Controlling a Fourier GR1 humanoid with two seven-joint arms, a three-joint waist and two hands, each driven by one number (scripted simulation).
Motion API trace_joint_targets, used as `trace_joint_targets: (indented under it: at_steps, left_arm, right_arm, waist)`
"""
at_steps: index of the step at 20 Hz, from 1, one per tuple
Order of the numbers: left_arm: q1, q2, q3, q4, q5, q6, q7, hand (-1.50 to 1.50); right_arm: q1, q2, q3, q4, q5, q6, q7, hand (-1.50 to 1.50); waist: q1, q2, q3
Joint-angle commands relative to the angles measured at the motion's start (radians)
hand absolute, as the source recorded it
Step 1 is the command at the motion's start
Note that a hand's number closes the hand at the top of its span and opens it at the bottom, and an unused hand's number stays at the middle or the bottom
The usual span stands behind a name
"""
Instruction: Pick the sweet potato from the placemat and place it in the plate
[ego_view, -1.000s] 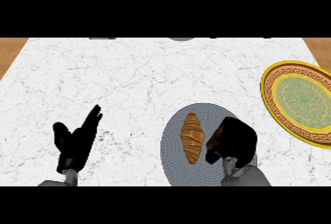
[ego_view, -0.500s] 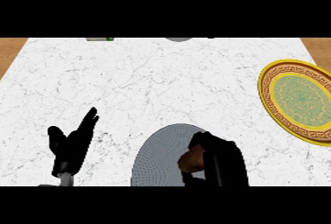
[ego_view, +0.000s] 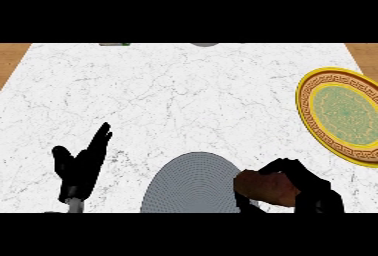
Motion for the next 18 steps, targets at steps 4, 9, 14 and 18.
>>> trace_joint_targets:
  at_steps: [4, 9, 14, 18]
  left_arm:
    - [-0.039, -0.021, 0.017, 0.086, 0.017, -0.023, 0.018, 0.00]
    - [-0.022, -0.024, 0.006, 0.052, -0.004, -0.022, 0.025, 0.00]
    - [-0.026, -0.028, 0.000, 0.014, -0.025, 0.005, 0.062, 0.00]
    - [-0.013, -0.030, 0.008, 0.053, -0.020, -0.027, 0.026, 0.00]
  right_arm:
    - [0.025, -0.078, -0.268, 0.016, -0.359, -0.209, -0.152, 1.50]
    - [-0.021, -0.191, -0.504, 0.169, -0.602, -0.264, -0.348, 1.50]
    - [-0.164, -0.246, -0.694, 0.436, -0.728, -0.307, -0.490, 1.50]
    - [-0.317, -0.289, -0.778, 0.681, -0.854, -0.273, -0.638, 1.50]
  waist:
    - [0.004, 0.011, -0.005]
    - [0.009, 0.009, -0.005]
    - [0.019, 0.011, -0.004]
    - [0.027, 0.013, -0.005]
